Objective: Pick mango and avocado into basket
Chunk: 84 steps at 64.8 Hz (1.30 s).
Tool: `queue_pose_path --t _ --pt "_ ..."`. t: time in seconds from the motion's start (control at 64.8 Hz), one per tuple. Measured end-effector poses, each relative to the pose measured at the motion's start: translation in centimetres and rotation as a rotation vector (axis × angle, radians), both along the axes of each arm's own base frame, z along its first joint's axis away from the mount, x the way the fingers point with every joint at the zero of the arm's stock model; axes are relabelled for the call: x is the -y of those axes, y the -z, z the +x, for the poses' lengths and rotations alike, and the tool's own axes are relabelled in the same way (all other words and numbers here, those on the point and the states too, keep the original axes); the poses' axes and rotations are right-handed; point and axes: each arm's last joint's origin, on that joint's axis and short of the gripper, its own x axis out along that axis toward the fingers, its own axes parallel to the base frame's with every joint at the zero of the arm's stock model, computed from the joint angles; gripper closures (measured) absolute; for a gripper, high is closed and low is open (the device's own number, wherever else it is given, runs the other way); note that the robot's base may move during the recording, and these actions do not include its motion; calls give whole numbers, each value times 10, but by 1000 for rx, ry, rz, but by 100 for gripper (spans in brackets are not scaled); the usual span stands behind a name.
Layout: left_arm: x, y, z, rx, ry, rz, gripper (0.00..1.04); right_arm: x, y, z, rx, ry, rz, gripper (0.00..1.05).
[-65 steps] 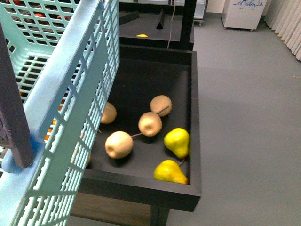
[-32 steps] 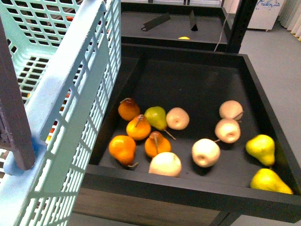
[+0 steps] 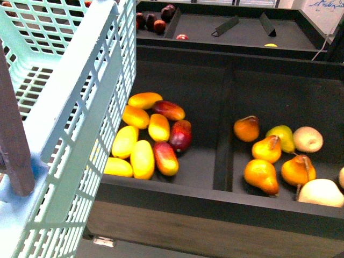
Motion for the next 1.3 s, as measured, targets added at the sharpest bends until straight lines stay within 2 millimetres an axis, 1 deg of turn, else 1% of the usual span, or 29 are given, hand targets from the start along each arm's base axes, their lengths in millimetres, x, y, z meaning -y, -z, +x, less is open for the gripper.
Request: queue_pose_path --t 1.297 --pt "0 0 0 -1 0 -1 89 0 0 0 0 0 0 9"
